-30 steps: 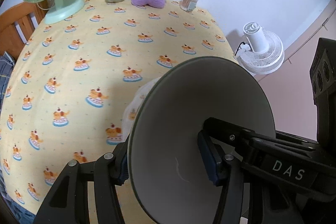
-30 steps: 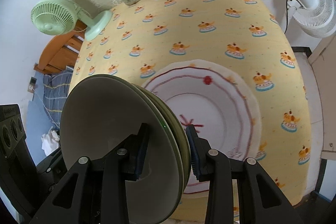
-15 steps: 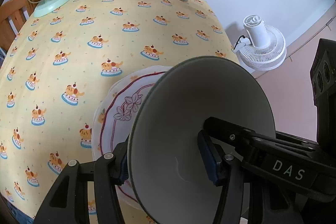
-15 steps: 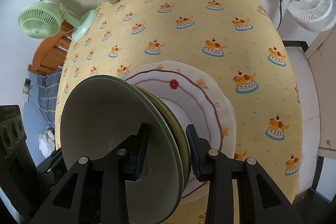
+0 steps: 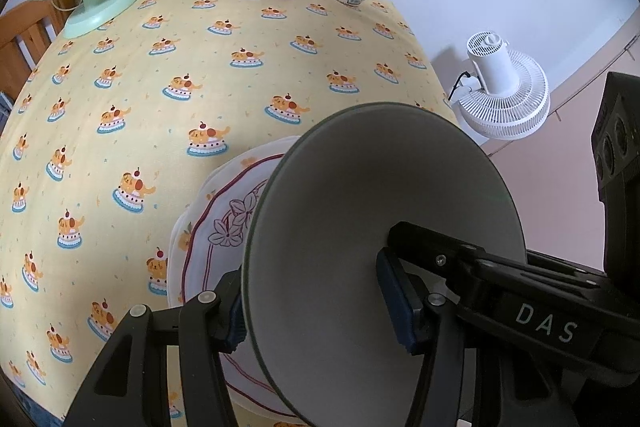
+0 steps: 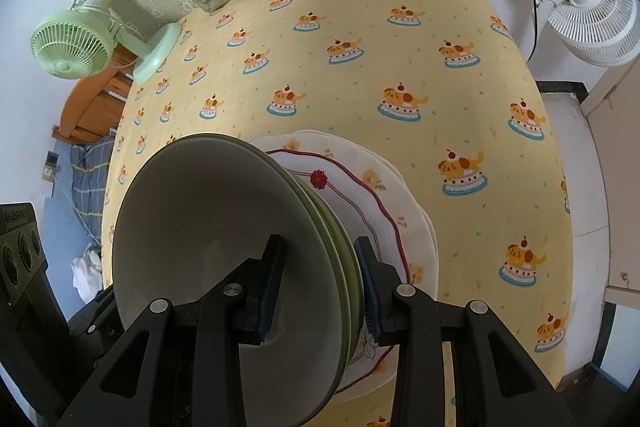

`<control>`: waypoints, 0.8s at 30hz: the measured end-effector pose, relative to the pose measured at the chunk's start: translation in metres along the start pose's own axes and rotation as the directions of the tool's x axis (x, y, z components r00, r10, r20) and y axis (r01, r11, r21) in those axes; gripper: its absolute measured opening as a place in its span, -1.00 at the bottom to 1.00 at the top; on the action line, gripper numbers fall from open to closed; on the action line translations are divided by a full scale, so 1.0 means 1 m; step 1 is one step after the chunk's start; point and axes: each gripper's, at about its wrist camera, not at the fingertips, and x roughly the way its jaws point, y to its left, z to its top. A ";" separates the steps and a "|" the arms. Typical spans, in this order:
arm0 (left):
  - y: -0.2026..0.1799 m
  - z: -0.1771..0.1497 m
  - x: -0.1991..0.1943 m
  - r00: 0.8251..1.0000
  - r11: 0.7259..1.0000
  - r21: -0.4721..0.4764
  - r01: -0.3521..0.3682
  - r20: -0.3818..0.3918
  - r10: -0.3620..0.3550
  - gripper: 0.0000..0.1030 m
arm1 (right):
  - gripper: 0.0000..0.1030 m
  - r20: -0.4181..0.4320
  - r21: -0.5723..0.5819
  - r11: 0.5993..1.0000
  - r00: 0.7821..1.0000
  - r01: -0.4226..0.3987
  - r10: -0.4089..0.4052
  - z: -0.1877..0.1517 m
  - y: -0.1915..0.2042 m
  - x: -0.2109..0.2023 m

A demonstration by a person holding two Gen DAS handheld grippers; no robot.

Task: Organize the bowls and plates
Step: 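Lower the bowl into the stacked bowls and open the left tool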

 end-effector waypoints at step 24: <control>-0.004 -0.012 -0.038 0.983 0.987 0.012 -0.160 0.091 0.158 0.27 | -0.19 0.235 -0.094 0.972 0.953 0.217 -0.191 -0.022 0.026 -0.048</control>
